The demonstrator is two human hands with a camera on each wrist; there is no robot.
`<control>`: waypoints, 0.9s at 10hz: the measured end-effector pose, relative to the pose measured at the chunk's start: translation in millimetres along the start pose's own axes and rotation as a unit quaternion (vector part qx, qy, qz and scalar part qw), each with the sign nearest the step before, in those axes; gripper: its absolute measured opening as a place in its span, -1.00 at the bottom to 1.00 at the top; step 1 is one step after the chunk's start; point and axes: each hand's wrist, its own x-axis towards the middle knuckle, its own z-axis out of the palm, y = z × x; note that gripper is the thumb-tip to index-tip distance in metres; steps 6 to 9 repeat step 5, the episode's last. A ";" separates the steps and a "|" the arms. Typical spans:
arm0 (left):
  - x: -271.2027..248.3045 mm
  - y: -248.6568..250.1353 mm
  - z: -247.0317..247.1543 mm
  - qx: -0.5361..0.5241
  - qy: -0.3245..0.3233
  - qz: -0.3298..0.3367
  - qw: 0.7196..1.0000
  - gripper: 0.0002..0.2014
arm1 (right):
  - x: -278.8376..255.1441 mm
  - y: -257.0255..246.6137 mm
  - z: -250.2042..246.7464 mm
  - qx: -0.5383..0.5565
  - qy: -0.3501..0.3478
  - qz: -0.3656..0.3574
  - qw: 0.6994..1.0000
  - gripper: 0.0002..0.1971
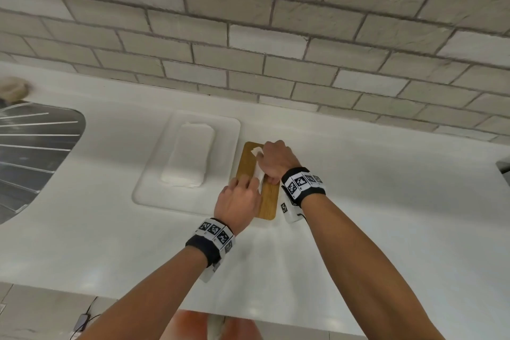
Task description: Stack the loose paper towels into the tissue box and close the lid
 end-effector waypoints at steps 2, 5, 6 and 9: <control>-1.5 4.5 -2.9 0.026 -0.023 -0.007 0.999 -0.80 | -3.0 -3.3 -0.8 0.000 0.096 0.040 0.995 -0.48; -42.5 -18.9 -42.8 -0.051 0.056 -0.036 0.996 -0.58 | -65.7 3.1 -19.8 0.046 0.191 0.066 0.978 -0.63; -42.5 -18.9 -42.8 -0.051 0.056 -0.036 0.996 -0.58 | -65.7 3.1 -19.8 0.046 0.191 0.066 0.978 -0.63; -42.5 -18.9 -42.8 -0.051 0.056 -0.036 0.996 -0.58 | -65.7 3.1 -19.8 0.046 0.191 0.066 0.978 -0.63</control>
